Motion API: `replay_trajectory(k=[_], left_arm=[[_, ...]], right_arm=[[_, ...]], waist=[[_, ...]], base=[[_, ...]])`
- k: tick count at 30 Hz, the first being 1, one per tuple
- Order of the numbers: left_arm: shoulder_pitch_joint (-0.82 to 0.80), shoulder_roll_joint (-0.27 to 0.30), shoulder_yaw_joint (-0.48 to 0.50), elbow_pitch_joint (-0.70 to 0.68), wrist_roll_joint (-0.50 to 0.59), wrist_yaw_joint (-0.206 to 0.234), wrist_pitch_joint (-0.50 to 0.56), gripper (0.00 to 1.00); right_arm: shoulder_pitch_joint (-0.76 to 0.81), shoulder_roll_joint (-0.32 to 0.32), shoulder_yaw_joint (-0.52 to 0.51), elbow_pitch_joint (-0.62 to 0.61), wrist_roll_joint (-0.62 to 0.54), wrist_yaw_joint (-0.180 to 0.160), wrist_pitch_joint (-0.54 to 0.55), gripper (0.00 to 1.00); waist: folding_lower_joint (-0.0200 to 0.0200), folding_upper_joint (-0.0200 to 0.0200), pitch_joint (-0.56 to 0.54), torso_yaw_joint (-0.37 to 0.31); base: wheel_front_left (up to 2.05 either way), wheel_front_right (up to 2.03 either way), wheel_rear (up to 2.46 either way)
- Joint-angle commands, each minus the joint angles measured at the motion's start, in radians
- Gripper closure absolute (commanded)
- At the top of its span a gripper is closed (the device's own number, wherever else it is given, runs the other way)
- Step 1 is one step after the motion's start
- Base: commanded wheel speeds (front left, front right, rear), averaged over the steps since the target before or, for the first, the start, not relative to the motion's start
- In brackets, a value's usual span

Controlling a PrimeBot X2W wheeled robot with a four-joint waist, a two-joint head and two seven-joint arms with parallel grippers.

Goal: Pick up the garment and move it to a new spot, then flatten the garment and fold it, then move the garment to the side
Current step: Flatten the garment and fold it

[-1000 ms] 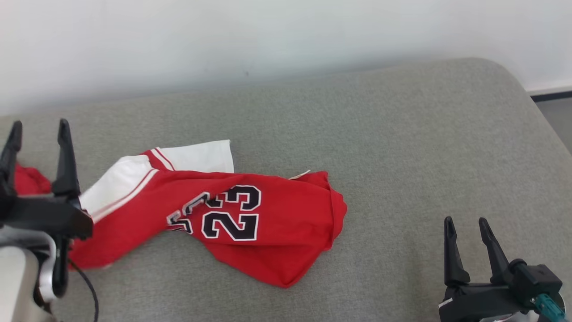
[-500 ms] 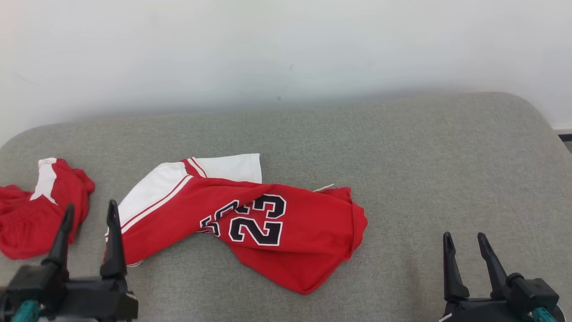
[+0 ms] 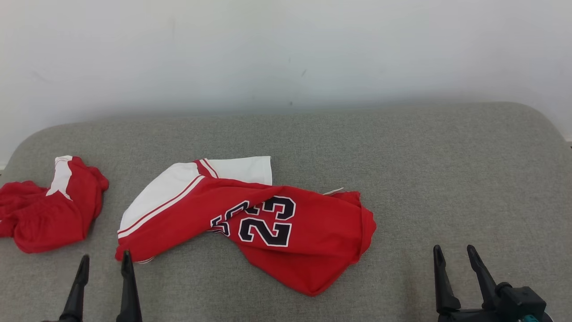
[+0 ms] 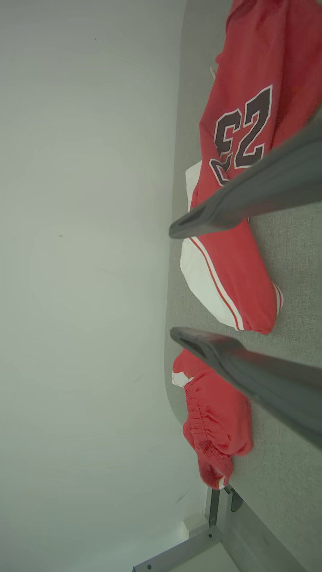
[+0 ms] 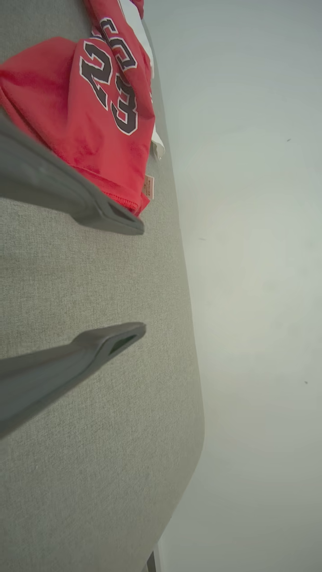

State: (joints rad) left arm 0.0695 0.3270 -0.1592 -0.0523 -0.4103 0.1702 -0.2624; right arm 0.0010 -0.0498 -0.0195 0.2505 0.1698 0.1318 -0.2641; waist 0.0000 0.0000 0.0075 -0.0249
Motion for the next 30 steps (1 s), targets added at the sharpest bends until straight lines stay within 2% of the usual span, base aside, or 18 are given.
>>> replay_trajectory(k=[1, 14, 21, 30], left_arm=[[0.020, -0.013, 0.010, -0.005, 0.013, -0.009, -0.003, 0.00], [0.027, -0.111, 0.087, 0.027, 0.091, -0.105, -0.003, 0.00], [-0.016, -0.139, 0.106, 0.068, 0.120, -0.159, -0.003, 0.00], [-0.070, -0.196, 0.109, 0.101, 0.159, -0.207, -0.003, 0.00]], right_arm=[[0.006, -0.001, 0.002, 0.004, 0.000, -0.002, 0.000, 0.00], [-0.051, -0.016, 0.054, 0.047, -0.007, -0.002, 0.011, 0.00], [-0.200, -0.066, 0.112, 0.114, 0.020, -0.002, 0.086, 0.00], [-0.409, -0.132, 0.153, 0.292, 0.057, -0.002, 0.185, 0.00]], waist=[[0.0000, 0.0000, 0.003, 0.003], [0.0000, 0.0000, 0.002, 0.037], [0.0000, 0.0000, 0.008, 0.069], [0.0000, 0.0000, 0.051, 0.148]], base=[[0.00, 0.00, 0.00], [0.00, 0.00, 0.00], [0.00, 0.00, 0.00], [0.00, 0.00, 0.00]])
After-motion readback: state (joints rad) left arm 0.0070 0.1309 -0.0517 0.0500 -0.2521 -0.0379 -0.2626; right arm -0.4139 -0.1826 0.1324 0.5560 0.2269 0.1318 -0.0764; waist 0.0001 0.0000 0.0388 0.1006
